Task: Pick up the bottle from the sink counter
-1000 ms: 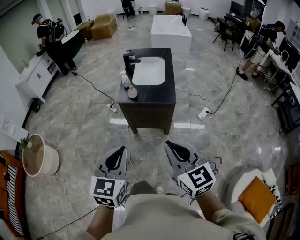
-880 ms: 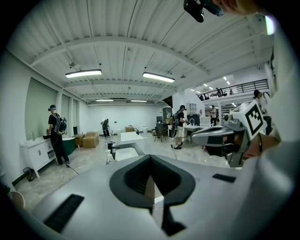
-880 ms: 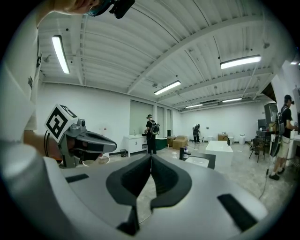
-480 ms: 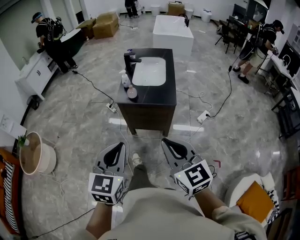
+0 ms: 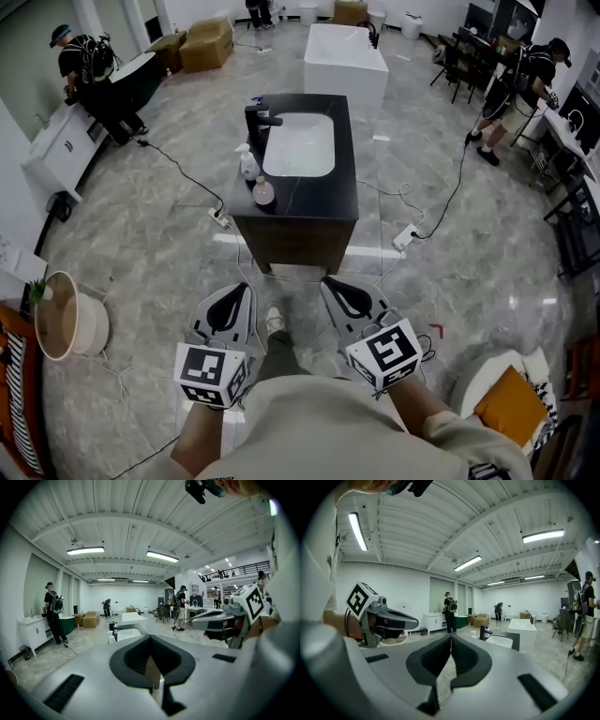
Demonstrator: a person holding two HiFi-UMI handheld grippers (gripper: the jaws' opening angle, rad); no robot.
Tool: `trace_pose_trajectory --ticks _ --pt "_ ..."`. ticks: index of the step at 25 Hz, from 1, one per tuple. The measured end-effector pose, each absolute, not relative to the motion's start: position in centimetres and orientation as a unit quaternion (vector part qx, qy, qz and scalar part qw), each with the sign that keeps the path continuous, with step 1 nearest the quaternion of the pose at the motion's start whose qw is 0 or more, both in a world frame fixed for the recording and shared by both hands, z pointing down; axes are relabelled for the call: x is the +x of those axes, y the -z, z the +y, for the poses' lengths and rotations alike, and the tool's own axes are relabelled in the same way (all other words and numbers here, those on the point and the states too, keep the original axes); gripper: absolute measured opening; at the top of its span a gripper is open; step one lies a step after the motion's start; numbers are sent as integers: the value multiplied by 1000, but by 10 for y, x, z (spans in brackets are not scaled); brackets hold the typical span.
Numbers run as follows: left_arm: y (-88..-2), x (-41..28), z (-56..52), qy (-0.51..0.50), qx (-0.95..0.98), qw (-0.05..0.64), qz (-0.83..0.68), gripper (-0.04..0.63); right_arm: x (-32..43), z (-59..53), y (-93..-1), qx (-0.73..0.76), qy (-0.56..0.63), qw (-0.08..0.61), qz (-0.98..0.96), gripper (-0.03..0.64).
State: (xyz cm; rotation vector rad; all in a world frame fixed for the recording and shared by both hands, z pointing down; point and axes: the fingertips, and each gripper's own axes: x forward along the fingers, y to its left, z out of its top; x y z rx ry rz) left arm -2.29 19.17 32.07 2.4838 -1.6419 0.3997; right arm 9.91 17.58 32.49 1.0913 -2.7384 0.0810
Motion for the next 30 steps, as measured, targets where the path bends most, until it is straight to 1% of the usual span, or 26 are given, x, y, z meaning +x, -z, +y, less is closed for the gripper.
trace_pose_trajectory --ticks 9,15,21,30 --pt "-326 -52 96 -132 844 81 -514 6 55 88 -335 371 -48 114 -921 -3" --pt "-332 -92 21 -143 845 89 -507 6 23 14 -340 384 -61 127 -912 -3" --pt "-329 -127 -56 -153 851 77 -496 6 -11 -62 -335 389 -52 147 -908 -3" --pt "-328 -156 -146 -158 863 68 -474 6 -38 -156 -326 409 -53 147 -899 -3"
